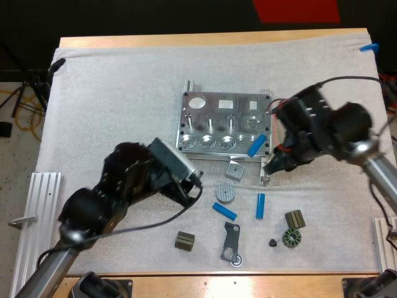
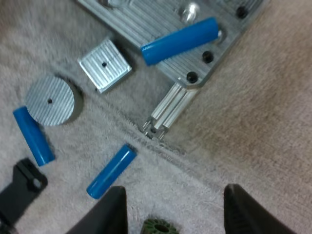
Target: Load cells from right to left
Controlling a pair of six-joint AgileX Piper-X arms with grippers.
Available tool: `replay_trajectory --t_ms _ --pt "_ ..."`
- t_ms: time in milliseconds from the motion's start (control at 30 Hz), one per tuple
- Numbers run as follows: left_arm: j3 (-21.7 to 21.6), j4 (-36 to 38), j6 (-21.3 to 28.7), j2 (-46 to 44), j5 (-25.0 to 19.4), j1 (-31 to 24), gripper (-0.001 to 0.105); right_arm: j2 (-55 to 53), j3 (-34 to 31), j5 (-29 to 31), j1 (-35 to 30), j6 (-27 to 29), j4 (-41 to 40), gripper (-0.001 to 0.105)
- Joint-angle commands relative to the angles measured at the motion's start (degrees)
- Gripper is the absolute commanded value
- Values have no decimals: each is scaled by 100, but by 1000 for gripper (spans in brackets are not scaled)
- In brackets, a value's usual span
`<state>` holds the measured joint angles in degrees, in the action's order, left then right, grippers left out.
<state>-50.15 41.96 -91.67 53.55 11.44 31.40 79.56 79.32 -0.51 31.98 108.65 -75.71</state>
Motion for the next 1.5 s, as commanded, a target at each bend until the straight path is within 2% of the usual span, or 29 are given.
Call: replay_trajectory --t_ms 0,233,433,833,1033,1367,1467 --pt "-7 -313 97 131 35 73 70 -220 27 -145 -118 -88 -36 44" --pt "-7 -1133 137 868 65 597 70 -768 27 -150 -339 -89 2 44" --pt "-178 -1494 113 1674 -335 957 70 -995 27 -150 -337 -205 -2 44" --pt "-1471 -1484 28 3305 -397 1025 70 -1057 22 -150 -337 -262 49 44" --pt "-1623 -1484 28 3846 -670 1042 70 -1057 22 -108 -337 -262 163 44" --pt "-1878 -1484 9 4620 -692 1042 70 -1057 22 -108 -337 -344 434 44" --pt "-1973 -1484 -181 4750 -692 1042 70 -1057 22 -108 -337 -344 471 44"
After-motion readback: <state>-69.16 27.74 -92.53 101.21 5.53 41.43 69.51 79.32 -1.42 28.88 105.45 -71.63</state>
